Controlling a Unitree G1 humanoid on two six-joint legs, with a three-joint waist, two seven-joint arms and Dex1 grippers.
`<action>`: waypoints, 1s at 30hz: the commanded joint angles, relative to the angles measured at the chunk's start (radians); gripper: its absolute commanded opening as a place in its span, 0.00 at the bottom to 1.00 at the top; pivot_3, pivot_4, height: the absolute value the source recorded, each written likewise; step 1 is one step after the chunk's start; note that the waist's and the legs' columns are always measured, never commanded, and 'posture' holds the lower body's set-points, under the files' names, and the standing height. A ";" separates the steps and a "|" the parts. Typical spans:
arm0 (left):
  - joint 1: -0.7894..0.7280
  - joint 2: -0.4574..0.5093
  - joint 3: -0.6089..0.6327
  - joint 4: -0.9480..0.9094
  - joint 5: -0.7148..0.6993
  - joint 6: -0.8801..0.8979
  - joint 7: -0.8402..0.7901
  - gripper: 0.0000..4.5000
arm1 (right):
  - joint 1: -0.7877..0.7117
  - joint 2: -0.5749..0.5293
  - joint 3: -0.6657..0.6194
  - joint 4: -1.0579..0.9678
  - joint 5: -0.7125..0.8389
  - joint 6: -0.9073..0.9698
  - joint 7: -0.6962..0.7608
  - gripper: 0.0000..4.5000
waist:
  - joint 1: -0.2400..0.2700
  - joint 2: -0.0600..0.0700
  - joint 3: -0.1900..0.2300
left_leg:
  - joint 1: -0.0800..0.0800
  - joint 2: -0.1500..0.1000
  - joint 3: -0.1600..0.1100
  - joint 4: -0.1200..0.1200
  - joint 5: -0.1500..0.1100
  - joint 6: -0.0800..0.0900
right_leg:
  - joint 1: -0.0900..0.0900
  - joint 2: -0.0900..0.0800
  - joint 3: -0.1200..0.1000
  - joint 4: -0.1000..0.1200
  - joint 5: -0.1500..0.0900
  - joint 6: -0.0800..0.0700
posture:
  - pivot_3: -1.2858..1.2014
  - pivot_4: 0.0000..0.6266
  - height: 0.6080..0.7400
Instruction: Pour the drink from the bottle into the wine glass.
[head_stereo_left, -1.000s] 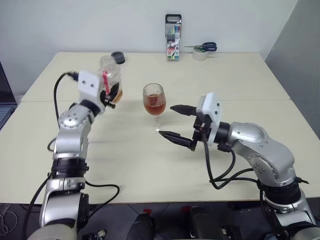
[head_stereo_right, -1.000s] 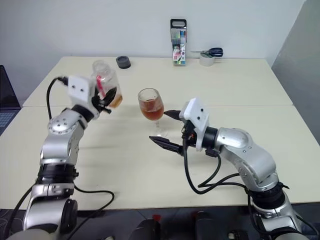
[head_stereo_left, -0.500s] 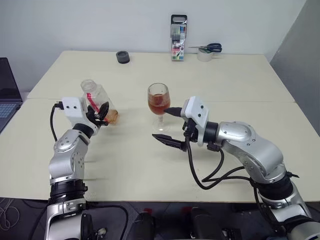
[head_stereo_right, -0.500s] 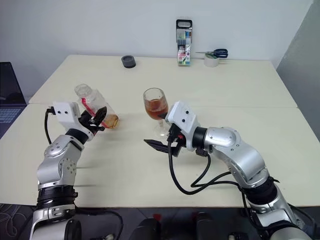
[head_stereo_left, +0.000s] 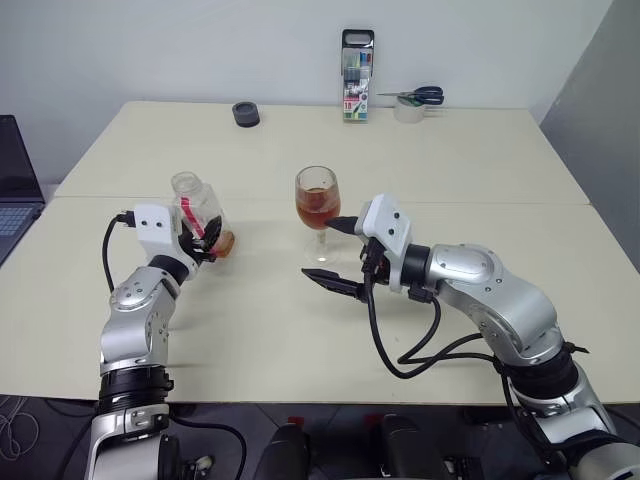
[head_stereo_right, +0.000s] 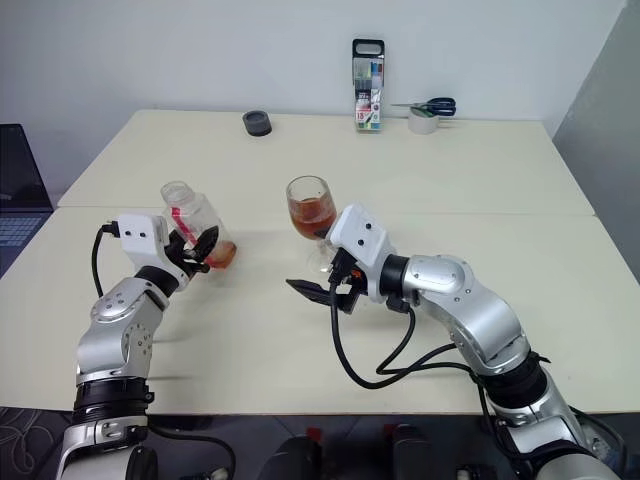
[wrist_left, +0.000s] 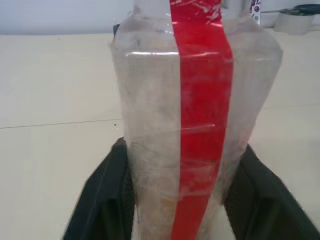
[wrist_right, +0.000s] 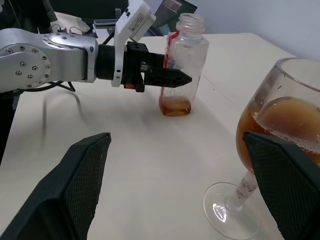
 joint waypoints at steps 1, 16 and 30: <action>0.006 0.009 0.016 -0.020 -0.006 -0.032 -0.005 0.83 | -0.015 0.007 -0.003 -0.023 -0.005 -0.021 0.010 1.00 | 0.000 0.000 0.000 | 0.000 0.000 0.000 0.000 0.000 0.000 | 0.000 0.000 0.000 0.000 0.000 0.000 | 0.52 0.24 1.00; 0.111 0.023 0.003 -0.094 0.036 -0.097 -0.010 0.99 | 0.079 -0.067 0.040 0.024 -0.142 -0.201 0.030 1.00 | 0.001 0.000 0.000 | 0.000 0.000 0.000 -0.001 0.000 0.000 | 0.000 0.000 0.000 -0.001 0.000 0.000 | 0.52 0.24 1.00; 0.311 0.010 -0.032 -0.332 0.066 -0.021 0.019 0.99 | 0.482 0.228 -0.252 0.124 -0.175 -0.542 -0.302 1.00 | 0.009 0.000 0.000 | 0.001 0.001 0.002 -0.002 0.000 0.000 | 0.001 0.001 0.001 -0.002 0.000 0.000 | 0.52 0.24 1.00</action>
